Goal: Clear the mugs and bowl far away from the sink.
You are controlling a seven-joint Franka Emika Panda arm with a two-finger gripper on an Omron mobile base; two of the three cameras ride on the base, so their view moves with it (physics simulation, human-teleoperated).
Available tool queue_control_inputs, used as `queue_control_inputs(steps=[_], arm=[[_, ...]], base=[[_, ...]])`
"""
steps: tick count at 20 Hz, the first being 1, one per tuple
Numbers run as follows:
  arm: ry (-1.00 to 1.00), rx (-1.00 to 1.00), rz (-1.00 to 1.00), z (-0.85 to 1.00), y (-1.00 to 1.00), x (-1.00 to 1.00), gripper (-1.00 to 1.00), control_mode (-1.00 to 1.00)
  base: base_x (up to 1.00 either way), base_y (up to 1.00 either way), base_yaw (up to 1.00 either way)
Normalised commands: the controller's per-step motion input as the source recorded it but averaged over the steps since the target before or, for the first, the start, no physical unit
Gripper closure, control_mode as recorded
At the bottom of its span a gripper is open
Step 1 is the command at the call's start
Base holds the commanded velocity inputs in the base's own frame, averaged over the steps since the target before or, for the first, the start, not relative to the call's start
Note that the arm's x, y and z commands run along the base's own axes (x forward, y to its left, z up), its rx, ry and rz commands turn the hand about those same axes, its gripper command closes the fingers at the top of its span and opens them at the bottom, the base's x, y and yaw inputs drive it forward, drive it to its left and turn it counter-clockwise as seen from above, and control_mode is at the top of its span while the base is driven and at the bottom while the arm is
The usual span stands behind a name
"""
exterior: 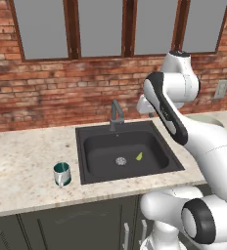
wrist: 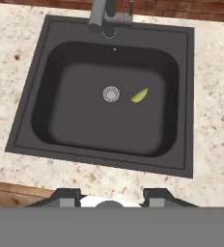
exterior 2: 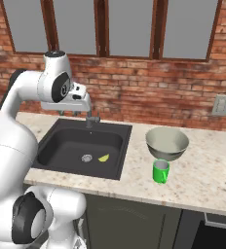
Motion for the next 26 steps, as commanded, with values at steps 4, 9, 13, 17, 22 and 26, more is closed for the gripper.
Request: queue_control_inputs(steps=[4,9,13,17,22,26], arm=[[-0.02,-0.01,0.0,-0.02,-0.05,-0.09,-1.0,-1.0],[-0.04,0.01,-0.08,0.0,0.19,-0.54,-1.0,-1.0],[0.01,0.07,-0.15,-0.22,0.76,-0.66,-1.0,-1.0],[0.02,0.04,-0.22,-0.49,0.98,-0.55,-1.0,-1.0],[0.05,0.0,-0.3,-0.56,1.0,-0.42,-1.0,-1.0],[0.0,-0.05,-0.23,-0.37,1.0,-0.14,-1.0,-1.0]], base=[[0.0,0.0,0.0],[0.0,0.0,0.0],[0.0,0.0,0.0],[0.0,0.0,0.0],[0.0,0.0,0.0],[0.0,0.0,0.0]])
